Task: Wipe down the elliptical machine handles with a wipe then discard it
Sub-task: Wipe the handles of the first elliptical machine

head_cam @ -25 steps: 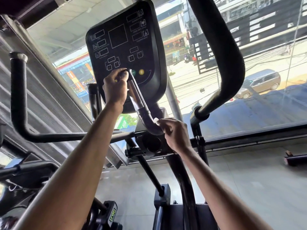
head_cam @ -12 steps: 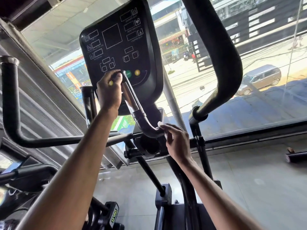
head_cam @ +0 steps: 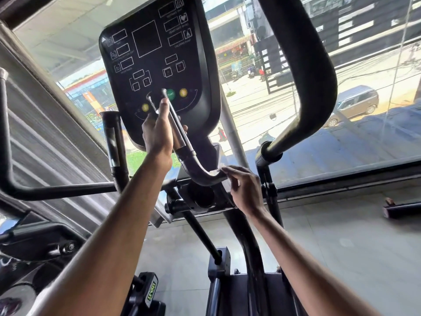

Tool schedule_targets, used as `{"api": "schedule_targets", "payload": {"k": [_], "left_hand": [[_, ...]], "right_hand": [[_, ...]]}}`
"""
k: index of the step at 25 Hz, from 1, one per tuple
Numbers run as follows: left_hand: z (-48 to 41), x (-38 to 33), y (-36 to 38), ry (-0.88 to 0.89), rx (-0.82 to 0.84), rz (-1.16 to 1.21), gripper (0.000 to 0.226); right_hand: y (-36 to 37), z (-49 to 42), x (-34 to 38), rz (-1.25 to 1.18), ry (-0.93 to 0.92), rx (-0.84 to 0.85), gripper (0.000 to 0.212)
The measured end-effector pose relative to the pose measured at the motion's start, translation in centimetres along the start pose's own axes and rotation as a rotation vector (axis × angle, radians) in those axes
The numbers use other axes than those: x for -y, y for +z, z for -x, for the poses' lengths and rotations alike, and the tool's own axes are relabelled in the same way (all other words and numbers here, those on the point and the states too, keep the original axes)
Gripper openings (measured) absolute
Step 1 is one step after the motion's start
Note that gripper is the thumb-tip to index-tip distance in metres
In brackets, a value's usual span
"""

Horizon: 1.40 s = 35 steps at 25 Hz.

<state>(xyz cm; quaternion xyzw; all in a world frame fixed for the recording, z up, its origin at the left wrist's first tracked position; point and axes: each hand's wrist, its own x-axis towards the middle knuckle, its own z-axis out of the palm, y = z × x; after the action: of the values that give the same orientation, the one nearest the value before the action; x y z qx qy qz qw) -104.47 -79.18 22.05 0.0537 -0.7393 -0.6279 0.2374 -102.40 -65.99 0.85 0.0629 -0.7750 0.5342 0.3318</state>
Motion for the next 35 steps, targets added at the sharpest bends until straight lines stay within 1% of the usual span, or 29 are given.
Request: {"api": "schedule_targets", "payload": {"k": [2, 4, 5, 7, 9, 12, 15, 16, 18, 19, 22, 25, 27, 29, 31, 35], "left_hand": [[0.5, -0.1, -0.1, -0.049, 0.048, 0.106, 0.042], [0.9, -0.2, -0.1, -0.070, 0.066, 0.131, 0.038], [0.8, -0.1, -0.2, -0.074, 0.073, 0.138, 0.036], [1.0, -0.1, -0.2, -0.080, 0.086, 0.151, 0.035], [1.0, 0.1, -0.3, -0.087, 0.086, 0.157, 0.036], [1.0, 0.5, -0.1, -0.064, 0.073, 0.181, 0.040], [0.8, 0.7, 0.1, -0.047, 0.052, 0.189, 0.043], [0.9, 0.7, 0.1, -0.047, 0.046, 0.183, 0.043], [1.0, 0.7, 0.1, -0.059, 0.040, 0.172, 0.046], [1.0, 0.7, 0.1, -0.062, 0.041, 0.172, 0.048], [1.1, 0.7, 0.0, -0.049, 0.049, 0.181, 0.053], [1.3, 0.9, -0.1, -0.059, 0.061, 0.194, 0.058], [1.5, 1.2, -0.3, -0.073, 0.072, 0.211, 0.061], [1.9, 1.7, -0.6, -0.089, 0.076, 0.209, 0.054], [2.3, 1.6, -1.0, -0.091, 0.084, 0.201, 0.040], [2.7, 1.5, -1.8, -0.083, 0.130, 0.146, 0.030]], "right_hand": [[0.1, -0.6, -1.2, 0.018, 0.081, 0.019, 0.024], [0.2, -1.3, -1.6, 0.041, 0.147, 0.042, 0.023], [0.3, -1.7, -1.5, 0.039, 0.154, 0.050, 0.023], [0.6, -1.7, -1.5, 0.036, 0.097, 0.042, 0.024], [0.7, -1.7, -2.0, 0.048, 0.050, 0.025, 0.028], [0.7, -2.7, -3.5, 0.069, 0.150, 0.067, 0.028], [1.2, -3.5, -4.5, 0.082, 0.155, 0.089, 0.028], [1.3, -3.9, -4.8, 0.075, 0.184, 0.100, 0.030], [1.2, -4.4, -4.9, 0.024, 0.304, 0.129, 0.031], [1.2, -4.4, -4.9, 0.004, 0.319, 0.128, 0.031], [1.5, -3.8, -4.5, -0.009, 0.220, 0.071, 0.028], [1.6, -3.5, -5.1, -0.005, 0.285, 0.063, 0.026], [1.7, -3.2, -4.7, -0.032, 0.281, 0.039, 0.025], [1.7, -2.6, -3.7, -0.052, 0.237, 0.003, 0.025], [1.6, -1.3, -2.1, -0.055, 0.173, -0.052, 0.025], [0.8, 0.6, 1.4, -0.152, 0.139, -0.126, 0.026]]}}
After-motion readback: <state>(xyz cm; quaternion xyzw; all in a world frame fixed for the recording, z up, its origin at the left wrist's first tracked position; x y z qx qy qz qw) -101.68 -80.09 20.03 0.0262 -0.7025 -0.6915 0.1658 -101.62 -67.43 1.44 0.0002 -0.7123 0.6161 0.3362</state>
